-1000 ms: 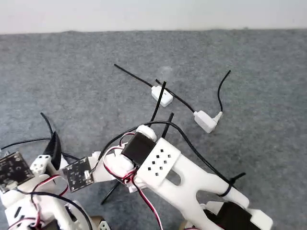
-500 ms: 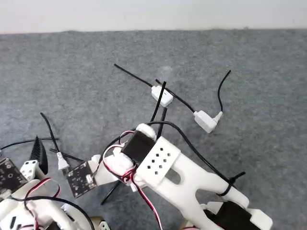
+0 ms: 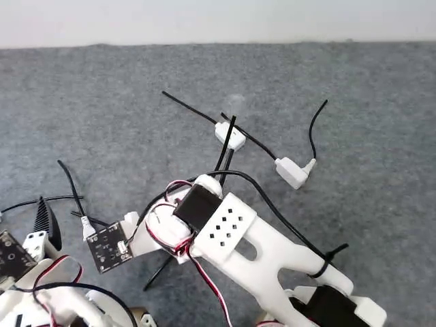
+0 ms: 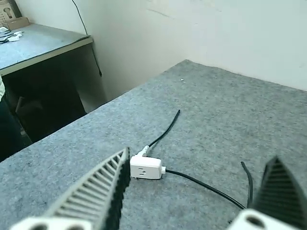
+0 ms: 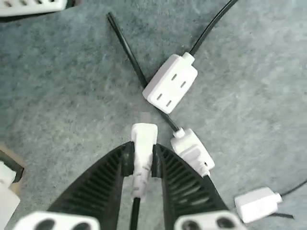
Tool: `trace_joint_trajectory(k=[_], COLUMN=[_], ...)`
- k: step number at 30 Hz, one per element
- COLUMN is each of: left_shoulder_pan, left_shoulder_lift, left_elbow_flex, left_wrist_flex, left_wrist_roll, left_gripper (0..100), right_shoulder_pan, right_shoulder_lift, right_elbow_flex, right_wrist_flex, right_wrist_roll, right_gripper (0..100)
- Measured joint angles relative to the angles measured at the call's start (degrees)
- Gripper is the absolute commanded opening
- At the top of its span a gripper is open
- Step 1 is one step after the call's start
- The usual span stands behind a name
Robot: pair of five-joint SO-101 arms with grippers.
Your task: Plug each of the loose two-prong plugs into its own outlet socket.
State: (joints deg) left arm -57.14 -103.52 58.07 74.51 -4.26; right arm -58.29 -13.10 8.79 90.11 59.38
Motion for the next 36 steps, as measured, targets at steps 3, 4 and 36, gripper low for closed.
trace_joint_trajectory(k=[3, 4, 36], left_shoulder_pan=[0.0, 0.0, 0.0], left_shoulder_lift=[0.0, 0.0, 0.0], left_elbow_flex=[0.0, 0.0, 0.0], left_wrist_flex=[0.0, 0.0, 0.6], left_wrist_roll=[0.0, 0.0, 0.0], left_gripper=[41, 41, 41], right_shoulder_pan=[0.0, 0.0, 5.2], right_shoulder_lift=[4.0, 5.5, 32.1], right_elbow_flex=[1.0, 1.0, -21.2], right_wrist_flex=[-3.0, -3.7, 0.8], right_wrist_roll=[0.0, 0.0, 30.9], right_gripper=[0.9, 0.9, 0.9])
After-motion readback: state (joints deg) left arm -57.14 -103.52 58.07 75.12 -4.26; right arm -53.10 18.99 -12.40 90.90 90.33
